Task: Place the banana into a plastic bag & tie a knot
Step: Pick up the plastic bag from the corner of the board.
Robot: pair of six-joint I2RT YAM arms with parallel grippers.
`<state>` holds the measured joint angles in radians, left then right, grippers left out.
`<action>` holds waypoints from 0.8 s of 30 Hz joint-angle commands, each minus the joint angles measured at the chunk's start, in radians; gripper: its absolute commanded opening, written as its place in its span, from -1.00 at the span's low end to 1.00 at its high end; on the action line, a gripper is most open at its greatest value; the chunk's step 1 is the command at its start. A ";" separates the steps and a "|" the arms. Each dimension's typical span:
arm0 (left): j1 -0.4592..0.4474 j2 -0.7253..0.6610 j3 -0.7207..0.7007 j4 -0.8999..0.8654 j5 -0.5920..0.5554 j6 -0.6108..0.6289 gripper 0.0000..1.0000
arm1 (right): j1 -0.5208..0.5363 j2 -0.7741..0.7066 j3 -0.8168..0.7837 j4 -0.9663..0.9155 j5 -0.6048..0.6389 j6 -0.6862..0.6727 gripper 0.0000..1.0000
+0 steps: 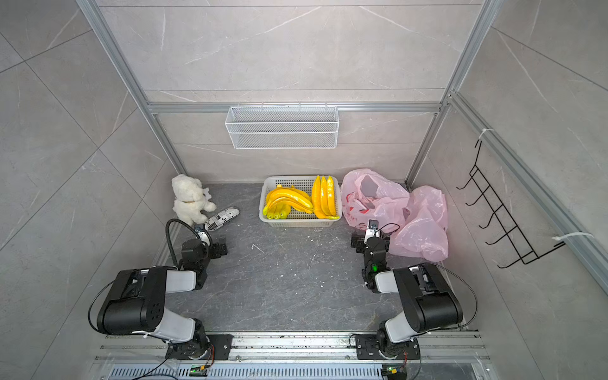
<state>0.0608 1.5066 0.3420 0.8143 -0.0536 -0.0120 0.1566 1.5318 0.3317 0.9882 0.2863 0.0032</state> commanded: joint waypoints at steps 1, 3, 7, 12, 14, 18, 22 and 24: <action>0.004 -0.006 0.020 0.028 -0.009 -0.012 1.00 | -0.004 0.010 -0.001 -0.005 -0.009 0.003 0.99; 0.003 -0.006 0.020 0.028 -0.009 -0.011 1.00 | -0.005 0.010 0.000 -0.004 -0.009 0.003 0.98; 0.004 -0.006 0.018 0.028 -0.010 -0.011 1.00 | -0.005 0.010 -0.002 -0.005 -0.008 0.003 0.98; 0.004 -0.006 0.021 0.028 -0.008 -0.012 1.00 | -0.004 0.010 -0.002 -0.003 -0.008 0.003 0.99; 0.003 -0.007 0.020 0.027 -0.008 -0.011 1.00 | -0.005 0.010 -0.003 -0.004 -0.008 0.002 0.99; 0.000 -0.029 0.011 0.034 -0.007 -0.004 1.00 | -0.002 0.002 -0.030 0.047 -0.016 -0.008 0.99; -0.061 -0.208 0.026 -0.168 -0.088 0.006 1.00 | 0.030 -0.086 -0.137 0.182 -0.011 -0.044 0.98; -0.109 -0.298 0.060 -0.317 -0.148 0.002 1.00 | 0.063 -0.163 -0.170 0.177 0.005 -0.073 0.99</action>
<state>0.0029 1.3212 0.3470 0.6506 -0.1150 -0.0113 0.1879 1.4574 0.1951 1.0832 0.2810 -0.0208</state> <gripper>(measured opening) 0.998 0.992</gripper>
